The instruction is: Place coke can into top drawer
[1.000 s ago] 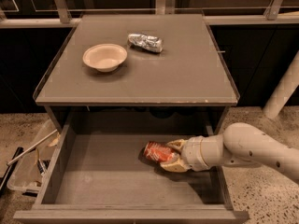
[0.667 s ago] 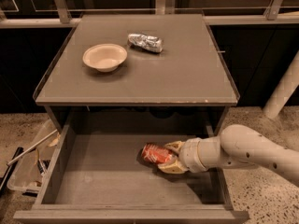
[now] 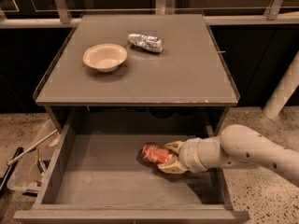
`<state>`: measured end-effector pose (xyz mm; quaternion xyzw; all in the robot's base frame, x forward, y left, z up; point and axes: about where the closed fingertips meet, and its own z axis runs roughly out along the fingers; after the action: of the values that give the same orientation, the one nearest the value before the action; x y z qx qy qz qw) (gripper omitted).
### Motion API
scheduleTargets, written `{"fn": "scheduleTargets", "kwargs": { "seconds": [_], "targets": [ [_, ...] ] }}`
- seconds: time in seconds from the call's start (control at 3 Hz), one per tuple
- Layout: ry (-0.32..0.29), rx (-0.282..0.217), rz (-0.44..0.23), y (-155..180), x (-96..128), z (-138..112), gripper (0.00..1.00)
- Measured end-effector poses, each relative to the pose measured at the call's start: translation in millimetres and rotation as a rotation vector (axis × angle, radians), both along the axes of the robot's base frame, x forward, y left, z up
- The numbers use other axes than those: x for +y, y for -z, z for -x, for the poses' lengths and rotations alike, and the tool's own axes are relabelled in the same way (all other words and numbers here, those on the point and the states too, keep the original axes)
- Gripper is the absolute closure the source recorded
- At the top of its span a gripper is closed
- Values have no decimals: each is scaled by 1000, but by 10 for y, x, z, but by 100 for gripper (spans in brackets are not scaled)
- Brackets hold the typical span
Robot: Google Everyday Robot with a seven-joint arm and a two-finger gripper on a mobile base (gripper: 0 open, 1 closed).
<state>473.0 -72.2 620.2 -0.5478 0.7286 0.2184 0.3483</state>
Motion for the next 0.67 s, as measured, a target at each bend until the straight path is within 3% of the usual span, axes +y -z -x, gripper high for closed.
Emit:
{"fn": "scheduleTargets", "kwargs": {
  "seconds": [0.67],
  "targets": [
    [0, 0, 0, 0, 1, 0, 11]
  ]
}}
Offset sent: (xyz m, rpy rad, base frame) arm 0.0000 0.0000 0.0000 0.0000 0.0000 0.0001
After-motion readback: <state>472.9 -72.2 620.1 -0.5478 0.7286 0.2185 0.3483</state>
